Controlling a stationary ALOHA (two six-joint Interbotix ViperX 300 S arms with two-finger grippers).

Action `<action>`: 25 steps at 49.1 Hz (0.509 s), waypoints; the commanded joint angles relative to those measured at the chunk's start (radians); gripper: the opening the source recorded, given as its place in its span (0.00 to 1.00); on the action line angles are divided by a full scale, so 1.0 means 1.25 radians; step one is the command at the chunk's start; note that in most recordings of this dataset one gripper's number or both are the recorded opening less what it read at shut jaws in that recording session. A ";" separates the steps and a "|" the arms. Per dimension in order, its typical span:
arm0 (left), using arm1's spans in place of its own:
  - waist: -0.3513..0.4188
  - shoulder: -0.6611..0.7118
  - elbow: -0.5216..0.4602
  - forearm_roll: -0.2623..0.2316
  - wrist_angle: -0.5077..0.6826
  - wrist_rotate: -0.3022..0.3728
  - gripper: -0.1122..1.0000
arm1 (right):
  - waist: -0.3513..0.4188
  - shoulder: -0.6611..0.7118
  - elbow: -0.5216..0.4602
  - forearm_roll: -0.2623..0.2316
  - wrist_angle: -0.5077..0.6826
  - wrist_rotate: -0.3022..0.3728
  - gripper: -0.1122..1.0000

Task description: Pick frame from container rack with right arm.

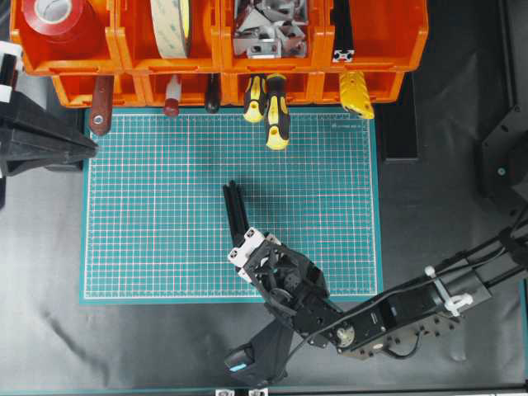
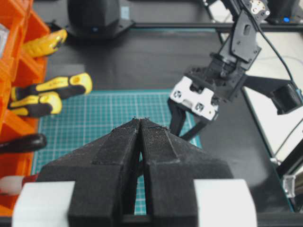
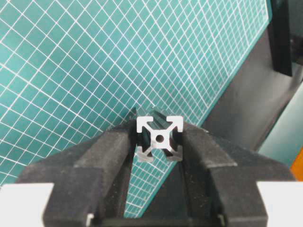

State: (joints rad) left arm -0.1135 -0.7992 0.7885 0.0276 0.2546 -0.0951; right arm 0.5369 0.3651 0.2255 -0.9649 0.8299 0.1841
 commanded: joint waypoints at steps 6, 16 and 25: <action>-0.002 0.002 -0.009 0.002 -0.012 -0.001 0.10 | -0.052 -0.007 -0.002 -0.004 0.000 -0.002 0.32; -0.002 0.002 -0.009 0.004 -0.018 -0.001 0.10 | -0.052 -0.011 0.010 -0.004 -0.005 0.000 0.32; -0.002 0.001 -0.006 0.002 -0.020 -0.001 0.10 | -0.053 -0.012 0.011 0.000 -0.006 0.007 0.32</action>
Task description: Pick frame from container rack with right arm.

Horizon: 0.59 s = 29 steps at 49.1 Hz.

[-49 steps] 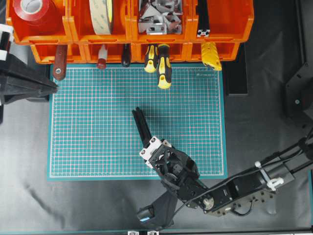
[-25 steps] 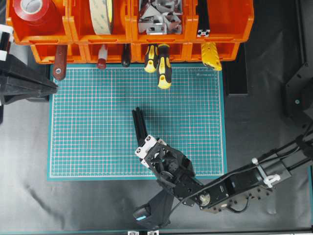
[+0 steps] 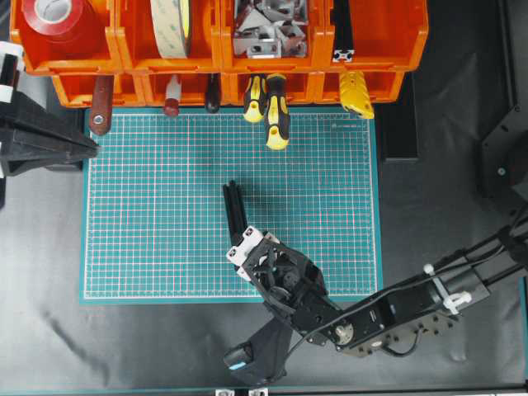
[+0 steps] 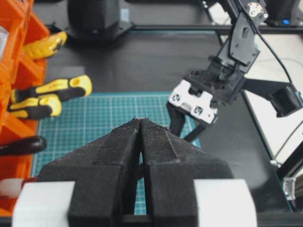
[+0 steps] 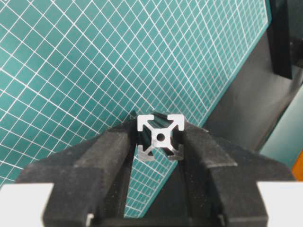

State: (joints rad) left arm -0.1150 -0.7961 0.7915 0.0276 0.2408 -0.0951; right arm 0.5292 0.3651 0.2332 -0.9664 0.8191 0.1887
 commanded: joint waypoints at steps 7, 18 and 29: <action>-0.001 -0.002 -0.005 0.002 -0.009 -0.001 0.10 | -0.047 -0.012 0.010 0.031 -0.001 0.009 0.33; -0.001 -0.002 -0.001 0.002 -0.009 -0.001 0.10 | -0.047 -0.016 0.039 0.092 -0.042 0.005 0.40; -0.001 -0.002 0.001 0.002 -0.009 -0.001 0.10 | -0.047 -0.020 0.056 0.108 -0.053 0.023 0.84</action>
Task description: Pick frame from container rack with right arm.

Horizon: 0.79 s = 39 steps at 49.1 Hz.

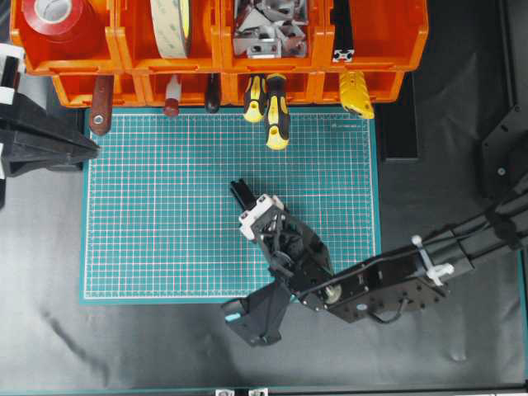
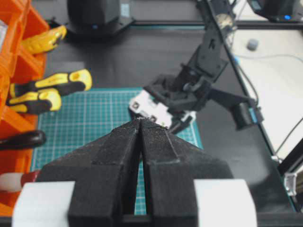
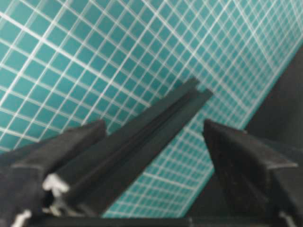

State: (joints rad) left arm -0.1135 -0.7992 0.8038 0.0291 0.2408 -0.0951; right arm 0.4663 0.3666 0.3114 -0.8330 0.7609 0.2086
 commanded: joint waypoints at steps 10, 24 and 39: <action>-0.002 -0.002 -0.006 0.001 -0.009 -0.001 0.10 | 0.009 -0.022 -0.004 0.001 -0.005 0.070 0.86; -0.002 -0.010 0.000 0.001 -0.009 -0.001 0.10 | 0.045 -0.042 -0.004 0.002 0.025 0.171 0.86; -0.002 -0.018 0.007 0.002 -0.009 -0.001 0.10 | 0.077 -0.107 0.009 0.002 0.099 0.336 0.86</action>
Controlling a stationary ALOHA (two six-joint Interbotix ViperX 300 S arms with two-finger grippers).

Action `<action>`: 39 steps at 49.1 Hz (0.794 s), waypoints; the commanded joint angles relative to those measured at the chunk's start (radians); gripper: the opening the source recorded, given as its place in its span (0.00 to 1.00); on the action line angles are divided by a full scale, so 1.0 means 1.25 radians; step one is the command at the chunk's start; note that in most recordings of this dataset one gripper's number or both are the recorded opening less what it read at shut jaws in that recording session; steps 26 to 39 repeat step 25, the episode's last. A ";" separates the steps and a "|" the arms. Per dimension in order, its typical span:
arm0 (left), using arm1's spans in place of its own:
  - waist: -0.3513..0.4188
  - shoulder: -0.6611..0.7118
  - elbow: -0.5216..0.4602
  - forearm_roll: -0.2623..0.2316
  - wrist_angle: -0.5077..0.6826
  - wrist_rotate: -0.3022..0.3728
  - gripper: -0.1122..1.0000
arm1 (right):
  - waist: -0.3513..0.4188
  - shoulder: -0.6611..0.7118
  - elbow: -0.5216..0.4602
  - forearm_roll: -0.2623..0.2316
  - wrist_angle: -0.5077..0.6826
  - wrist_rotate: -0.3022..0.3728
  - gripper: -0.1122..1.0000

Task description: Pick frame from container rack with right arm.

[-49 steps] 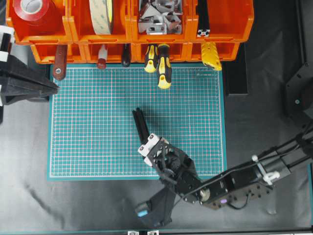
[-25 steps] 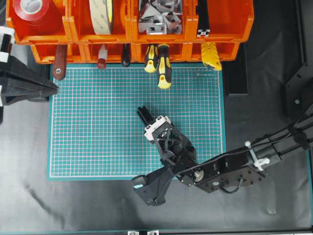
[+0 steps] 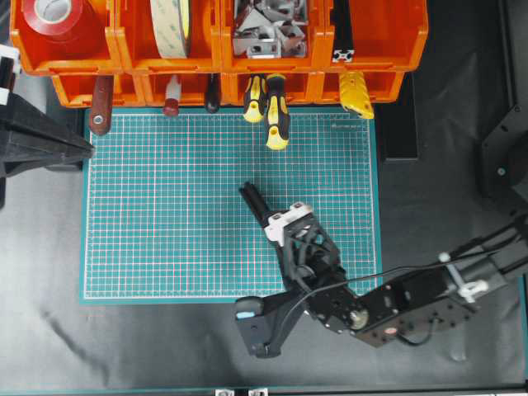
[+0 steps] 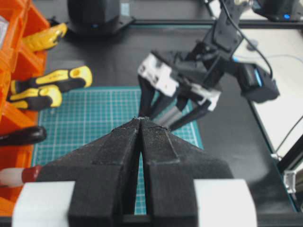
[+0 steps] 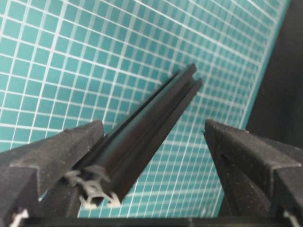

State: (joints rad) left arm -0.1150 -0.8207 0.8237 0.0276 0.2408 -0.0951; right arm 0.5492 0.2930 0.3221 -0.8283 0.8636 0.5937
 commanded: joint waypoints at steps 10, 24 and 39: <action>-0.001 -0.011 -0.005 0.004 -0.009 -0.001 0.10 | 0.022 -0.096 0.020 -0.005 0.013 0.117 0.86; -0.001 -0.011 -0.005 0.002 -0.009 -0.001 0.10 | 0.037 -0.161 0.075 -0.005 0.011 0.210 0.86; -0.001 -0.011 -0.005 0.002 -0.010 -0.001 0.10 | 0.039 -0.166 0.080 -0.005 0.011 0.216 0.86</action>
